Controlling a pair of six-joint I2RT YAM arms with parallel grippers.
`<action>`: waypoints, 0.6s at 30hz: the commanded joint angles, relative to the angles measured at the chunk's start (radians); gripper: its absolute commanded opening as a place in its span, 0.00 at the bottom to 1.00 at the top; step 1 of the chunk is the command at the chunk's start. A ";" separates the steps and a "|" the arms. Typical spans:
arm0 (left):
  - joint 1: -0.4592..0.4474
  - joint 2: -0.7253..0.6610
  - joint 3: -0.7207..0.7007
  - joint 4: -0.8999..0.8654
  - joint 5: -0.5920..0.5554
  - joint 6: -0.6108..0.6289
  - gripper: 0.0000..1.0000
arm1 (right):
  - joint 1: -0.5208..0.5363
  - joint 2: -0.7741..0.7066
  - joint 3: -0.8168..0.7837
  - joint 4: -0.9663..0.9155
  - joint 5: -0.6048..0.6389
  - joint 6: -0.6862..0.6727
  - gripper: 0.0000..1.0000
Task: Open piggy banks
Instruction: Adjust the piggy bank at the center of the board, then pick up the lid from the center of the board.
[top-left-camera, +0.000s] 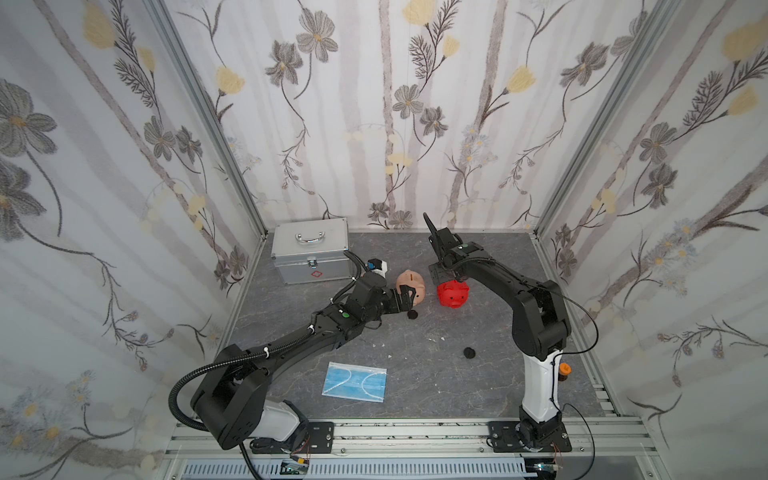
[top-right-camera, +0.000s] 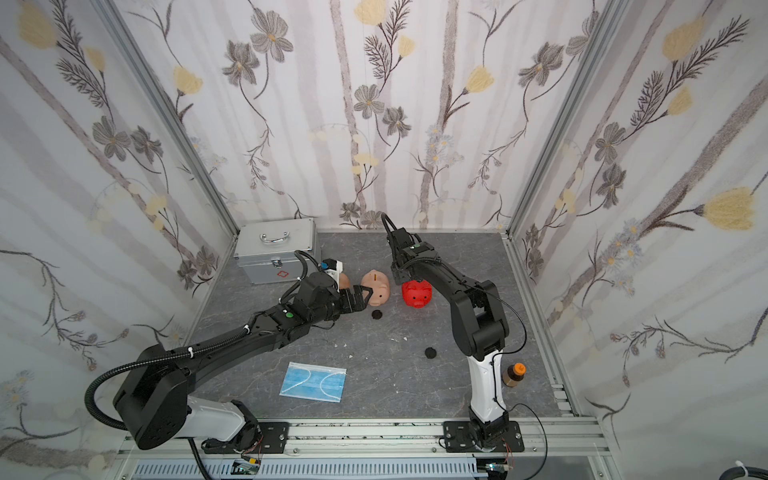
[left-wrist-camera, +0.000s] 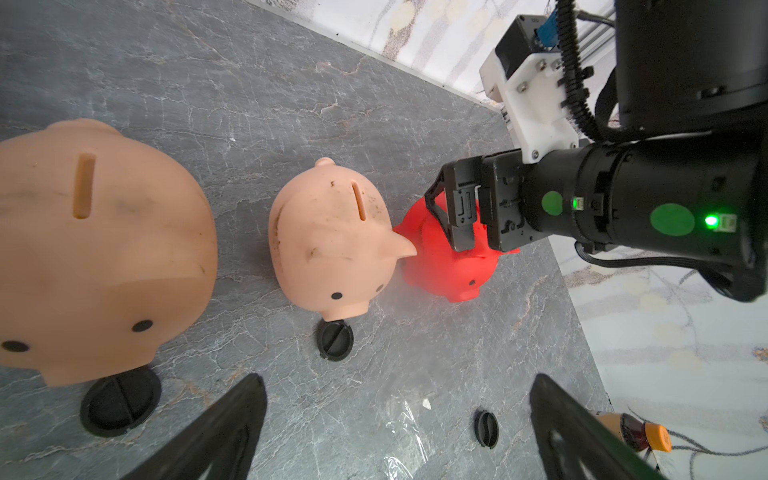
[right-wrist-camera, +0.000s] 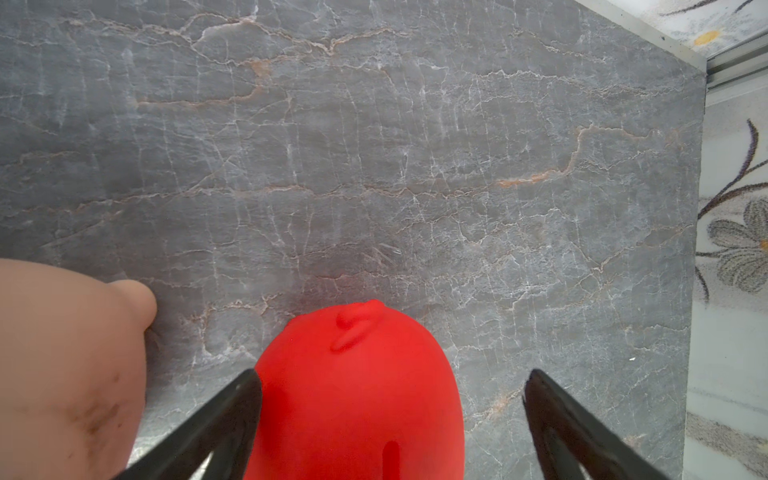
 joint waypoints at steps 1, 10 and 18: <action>-0.003 -0.007 0.001 0.011 0.002 0.006 1.00 | 0.000 -0.072 -0.030 0.064 -0.031 0.036 0.98; -0.166 0.002 -0.022 0.022 -0.079 0.079 1.00 | 0.033 -0.482 -0.421 0.304 -0.145 0.209 0.83; -0.288 0.224 0.036 0.148 -0.038 0.059 1.00 | 0.053 -0.800 -0.826 0.364 -0.194 0.392 0.75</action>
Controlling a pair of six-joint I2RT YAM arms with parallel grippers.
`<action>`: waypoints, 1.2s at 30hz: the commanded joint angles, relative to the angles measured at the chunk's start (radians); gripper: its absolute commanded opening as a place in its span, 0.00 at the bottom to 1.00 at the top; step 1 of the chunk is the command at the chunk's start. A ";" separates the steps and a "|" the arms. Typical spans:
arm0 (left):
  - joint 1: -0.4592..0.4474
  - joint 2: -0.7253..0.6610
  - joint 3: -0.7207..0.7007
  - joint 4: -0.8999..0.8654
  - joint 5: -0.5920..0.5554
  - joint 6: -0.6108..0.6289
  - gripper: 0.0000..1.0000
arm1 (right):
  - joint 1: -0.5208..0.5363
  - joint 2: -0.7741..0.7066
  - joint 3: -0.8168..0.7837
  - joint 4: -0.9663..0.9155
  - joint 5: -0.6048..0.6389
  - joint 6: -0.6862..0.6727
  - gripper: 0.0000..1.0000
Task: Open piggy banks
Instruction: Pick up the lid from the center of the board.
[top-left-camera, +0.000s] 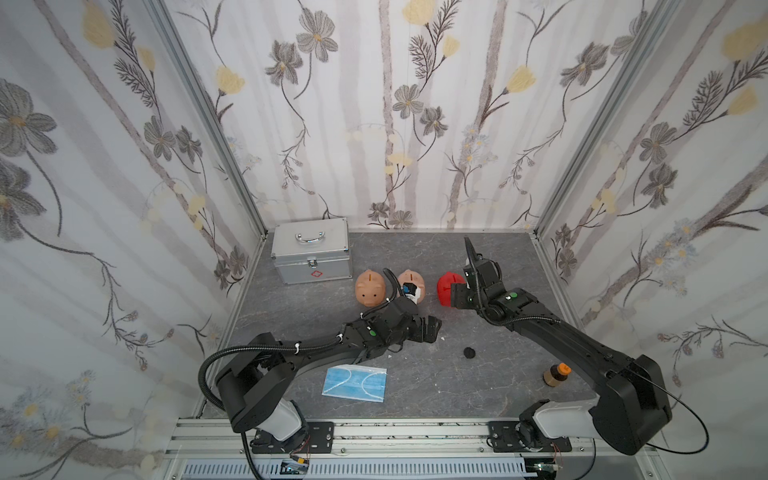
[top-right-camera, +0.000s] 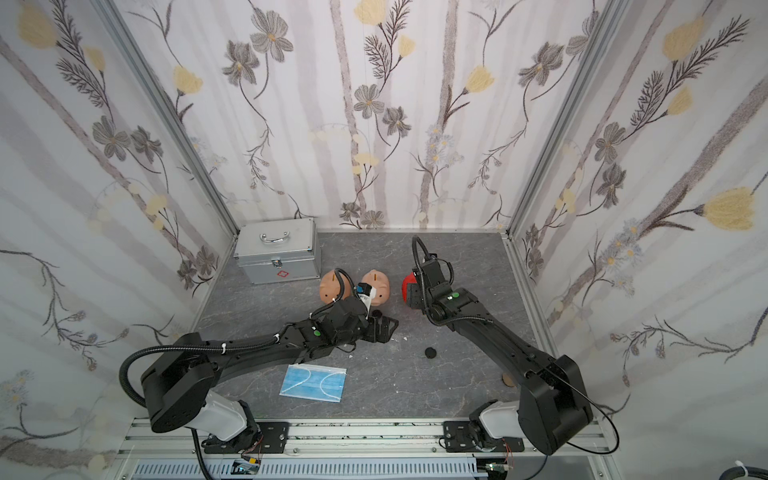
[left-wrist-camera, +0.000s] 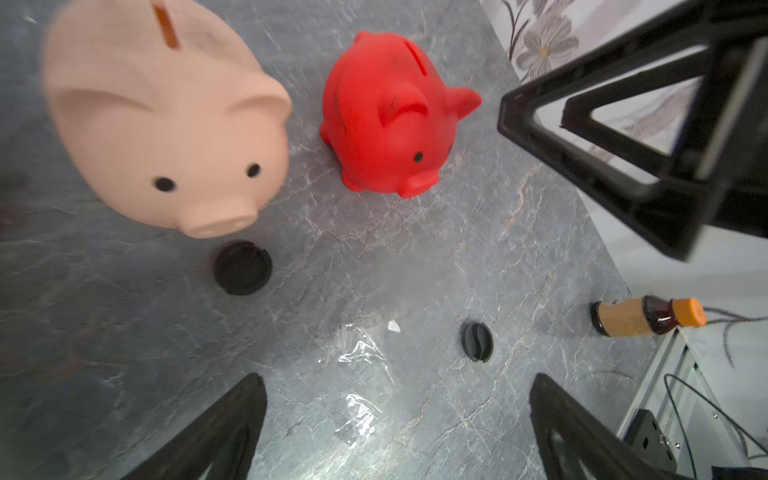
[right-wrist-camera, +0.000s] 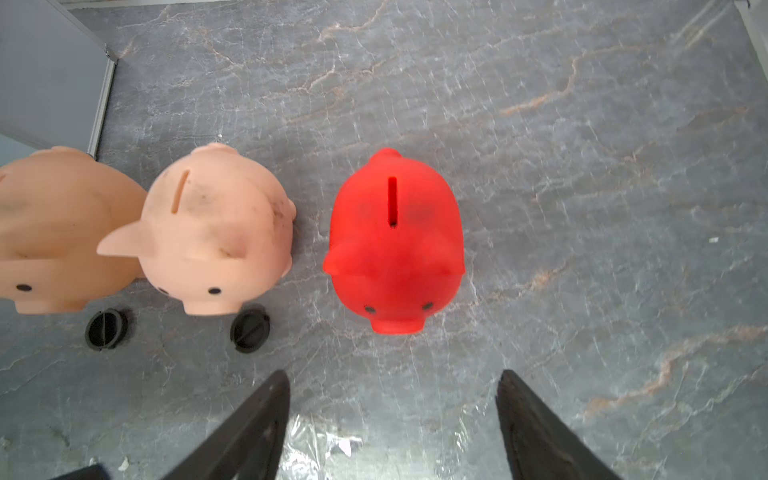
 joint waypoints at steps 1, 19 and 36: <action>-0.033 0.083 0.049 0.096 0.019 0.001 1.00 | 0.003 -0.090 -0.117 0.080 -0.055 0.120 0.74; -0.111 0.306 0.096 0.231 0.083 -0.003 1.00 | 0.003 -0.098 -0.361 0.048 -0.204 0.394 0.22; -0.110 0.320 0.047 0.262 0.078 -0.025 0.94 | 0.003 0.007 -0.335 0.039 -0.167 0.386 0.20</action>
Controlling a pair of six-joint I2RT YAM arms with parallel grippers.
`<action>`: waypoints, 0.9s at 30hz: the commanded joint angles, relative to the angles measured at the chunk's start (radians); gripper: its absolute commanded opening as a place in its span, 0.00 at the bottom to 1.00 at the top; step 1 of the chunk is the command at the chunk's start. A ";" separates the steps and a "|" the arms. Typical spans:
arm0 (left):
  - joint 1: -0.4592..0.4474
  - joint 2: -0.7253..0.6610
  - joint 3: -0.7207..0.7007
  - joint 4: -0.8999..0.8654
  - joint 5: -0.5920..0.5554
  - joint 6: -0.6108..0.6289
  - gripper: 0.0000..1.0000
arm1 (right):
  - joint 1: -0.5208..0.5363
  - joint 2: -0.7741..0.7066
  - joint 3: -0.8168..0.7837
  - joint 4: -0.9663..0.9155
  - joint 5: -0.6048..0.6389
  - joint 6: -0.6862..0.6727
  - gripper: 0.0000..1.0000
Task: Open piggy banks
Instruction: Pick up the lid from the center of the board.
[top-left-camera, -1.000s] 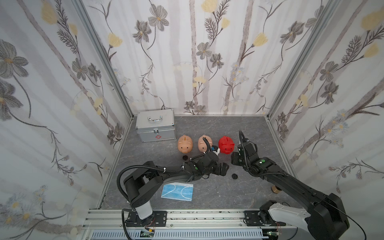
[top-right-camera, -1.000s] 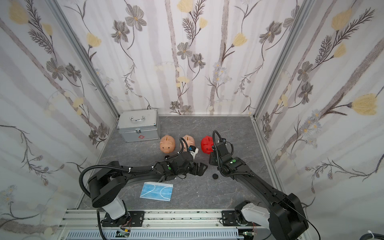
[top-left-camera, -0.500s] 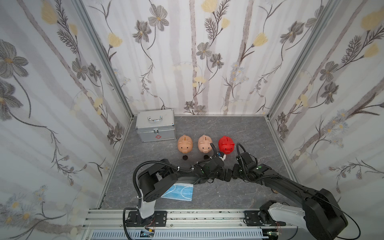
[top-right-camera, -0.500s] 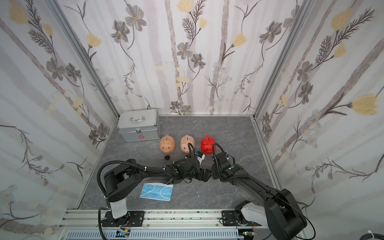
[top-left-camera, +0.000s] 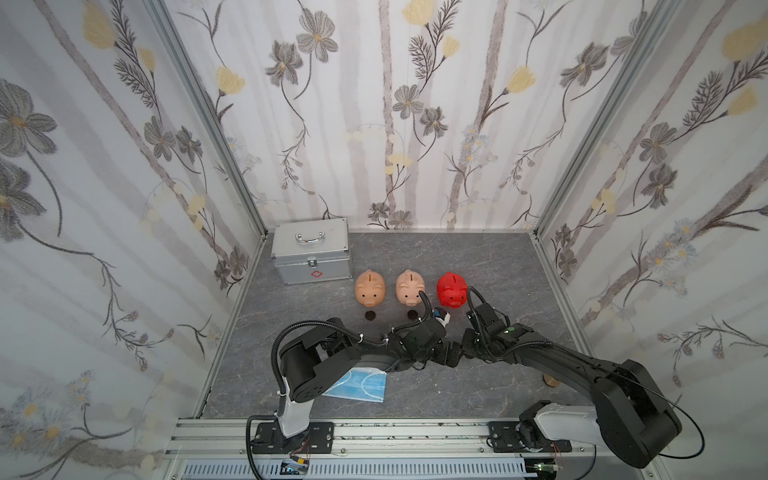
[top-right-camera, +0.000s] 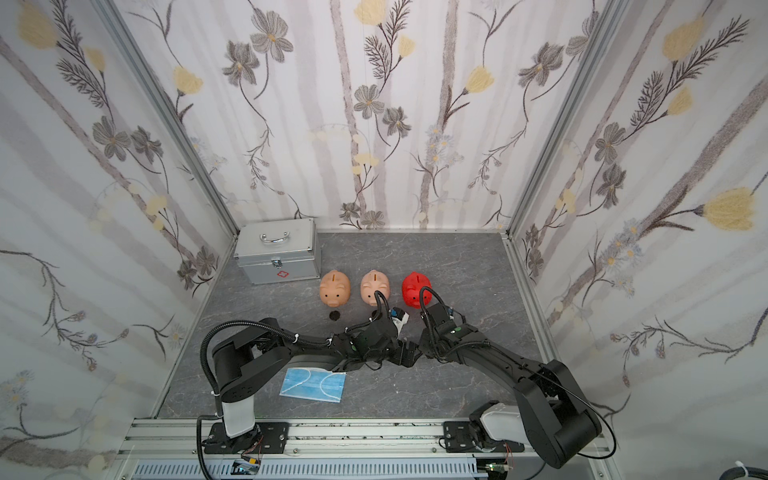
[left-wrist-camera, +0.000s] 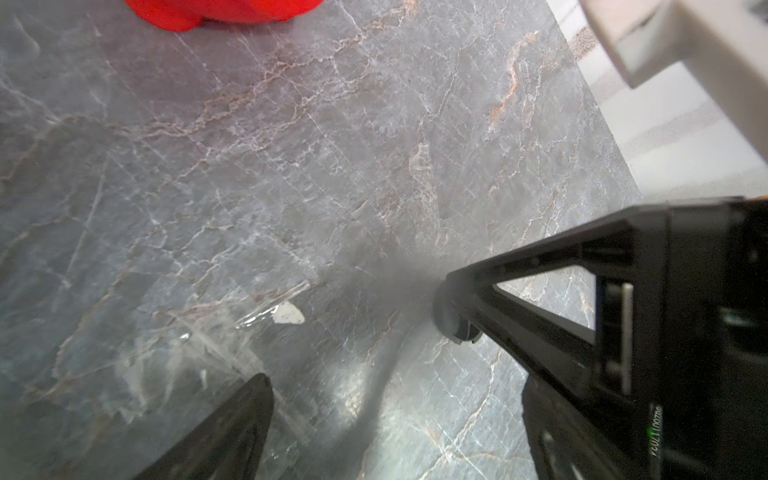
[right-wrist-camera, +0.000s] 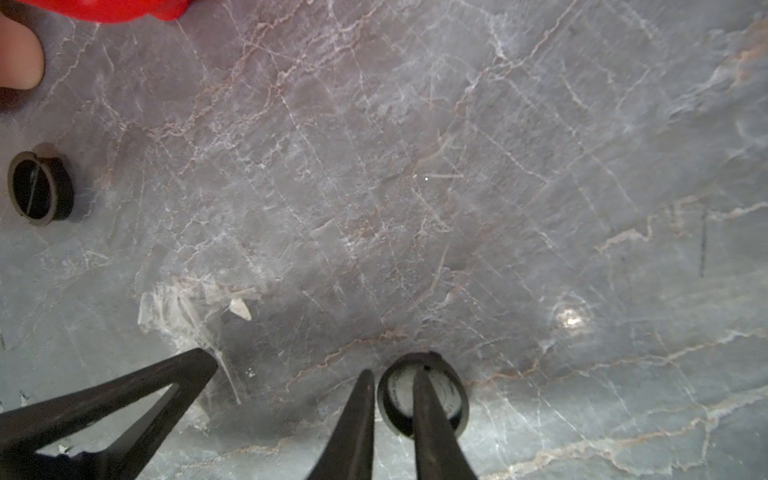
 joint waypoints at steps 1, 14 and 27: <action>0.002 -0.003 -0.009 0.039 -0.009 -0.014 0.94 | 0.002 0.010 0.007 0.015 0.033 0.012 0.20; 0.001 -0.002 -0.024 0.035 -0.018 -0.018 0.92 | 0.001 0.070 0.010 0.028 0.034 0.003 0.20; 0.002 -0.010 -0.068 0.052 -0.028 -0.035 0.90 | 0.002 0.041 0.008 0.003 0.021 -0.011 0.17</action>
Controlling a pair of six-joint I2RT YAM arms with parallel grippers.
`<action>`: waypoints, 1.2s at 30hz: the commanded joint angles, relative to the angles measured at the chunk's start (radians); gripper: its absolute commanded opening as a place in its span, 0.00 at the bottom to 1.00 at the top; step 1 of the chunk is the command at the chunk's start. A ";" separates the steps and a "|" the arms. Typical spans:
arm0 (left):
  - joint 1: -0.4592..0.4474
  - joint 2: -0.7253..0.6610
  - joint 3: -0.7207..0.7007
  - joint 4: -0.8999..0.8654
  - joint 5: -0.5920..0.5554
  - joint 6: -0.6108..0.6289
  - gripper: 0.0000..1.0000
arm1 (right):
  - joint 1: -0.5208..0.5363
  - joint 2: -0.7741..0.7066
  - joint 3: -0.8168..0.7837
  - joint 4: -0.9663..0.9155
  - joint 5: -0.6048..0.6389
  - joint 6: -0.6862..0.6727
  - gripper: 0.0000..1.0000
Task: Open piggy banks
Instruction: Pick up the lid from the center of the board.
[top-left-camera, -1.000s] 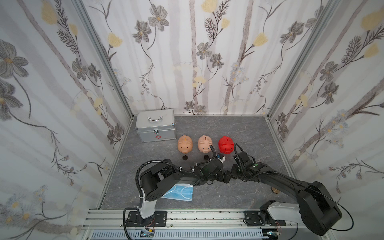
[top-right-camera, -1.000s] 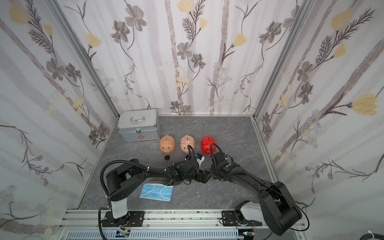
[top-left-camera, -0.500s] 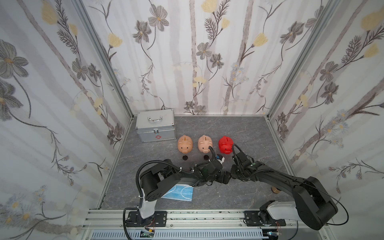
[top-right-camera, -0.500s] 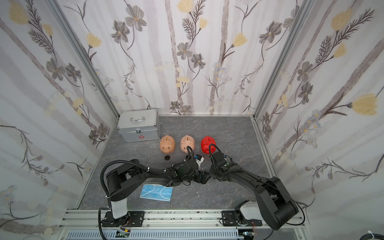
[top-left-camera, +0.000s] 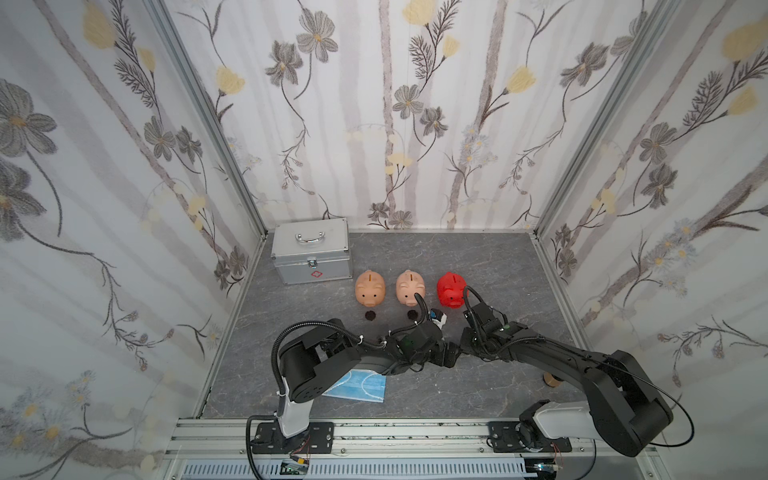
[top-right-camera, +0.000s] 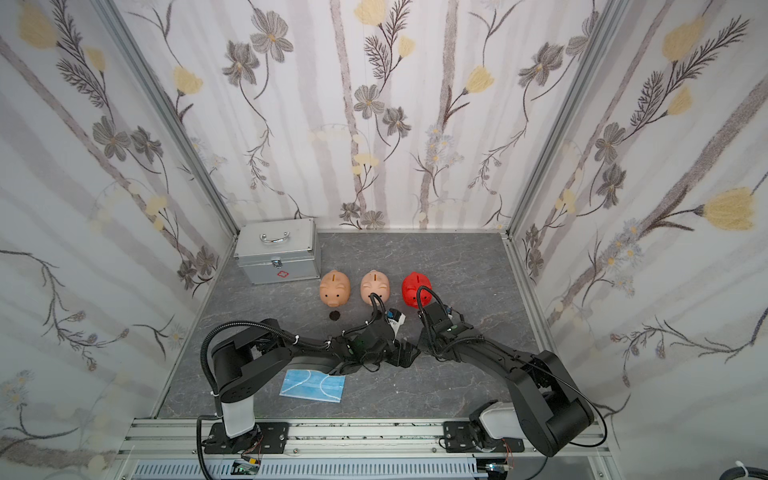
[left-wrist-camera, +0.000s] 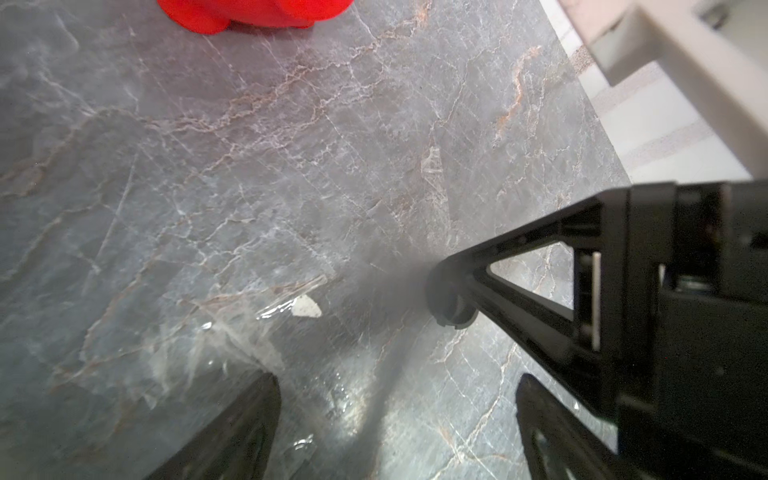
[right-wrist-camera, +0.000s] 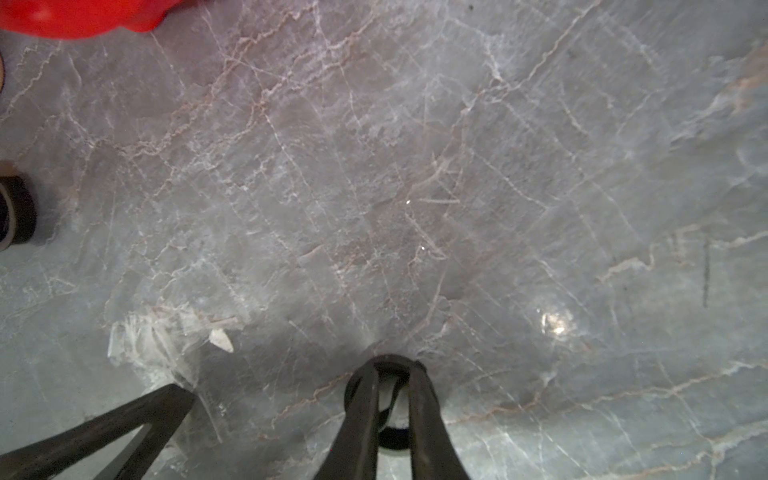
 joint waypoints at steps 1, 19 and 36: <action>0.001 -0.008 -0.019 -0.022 -0.009 -0.021 0.90 | 0.001 -0.011 0.001 -0.022 -0.009 -0.008 0.17; 0.004 -0.025 -0.076 0.023 -0.001 -0.027 0.90 | 0.019 -0.036 0.002 -0.045 -0.001 -0.008 0.17; 0.004 -0.032 -0.101 0.021 -0.004 -0.028 0.90 | 0.045 0.059 0.021 -0.062 -0.004 -0.024 0.15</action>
